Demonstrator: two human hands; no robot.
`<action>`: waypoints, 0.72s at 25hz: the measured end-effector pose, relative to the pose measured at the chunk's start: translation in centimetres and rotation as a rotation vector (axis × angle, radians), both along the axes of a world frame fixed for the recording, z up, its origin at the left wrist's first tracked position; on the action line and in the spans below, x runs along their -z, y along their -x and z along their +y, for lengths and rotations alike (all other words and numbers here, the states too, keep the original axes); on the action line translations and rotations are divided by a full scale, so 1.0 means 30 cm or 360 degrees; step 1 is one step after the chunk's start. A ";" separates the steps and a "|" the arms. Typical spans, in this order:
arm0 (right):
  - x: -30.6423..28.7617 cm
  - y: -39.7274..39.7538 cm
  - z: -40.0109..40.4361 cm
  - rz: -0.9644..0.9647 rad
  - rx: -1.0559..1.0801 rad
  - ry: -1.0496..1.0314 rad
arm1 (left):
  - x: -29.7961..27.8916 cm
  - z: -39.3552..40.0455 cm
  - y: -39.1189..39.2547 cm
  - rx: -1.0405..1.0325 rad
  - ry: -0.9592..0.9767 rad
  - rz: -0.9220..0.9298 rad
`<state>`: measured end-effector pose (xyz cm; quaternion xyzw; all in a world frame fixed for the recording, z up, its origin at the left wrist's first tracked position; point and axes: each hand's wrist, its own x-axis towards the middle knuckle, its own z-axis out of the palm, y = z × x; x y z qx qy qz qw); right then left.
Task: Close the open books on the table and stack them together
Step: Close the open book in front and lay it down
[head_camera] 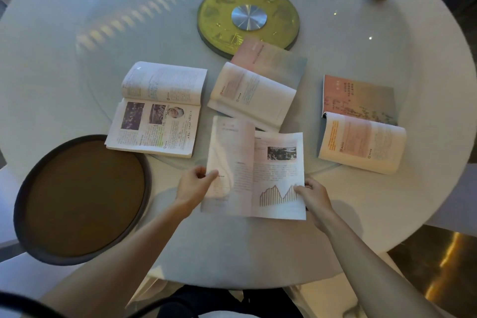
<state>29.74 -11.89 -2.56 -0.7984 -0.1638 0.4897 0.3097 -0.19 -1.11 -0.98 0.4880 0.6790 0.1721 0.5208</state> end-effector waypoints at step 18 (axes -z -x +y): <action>-0.029 0.103 0.029 0.0112 -0.0055 -0.0053 | 0.068 -0.047 -0.183 0.0379 0.0178 0.0413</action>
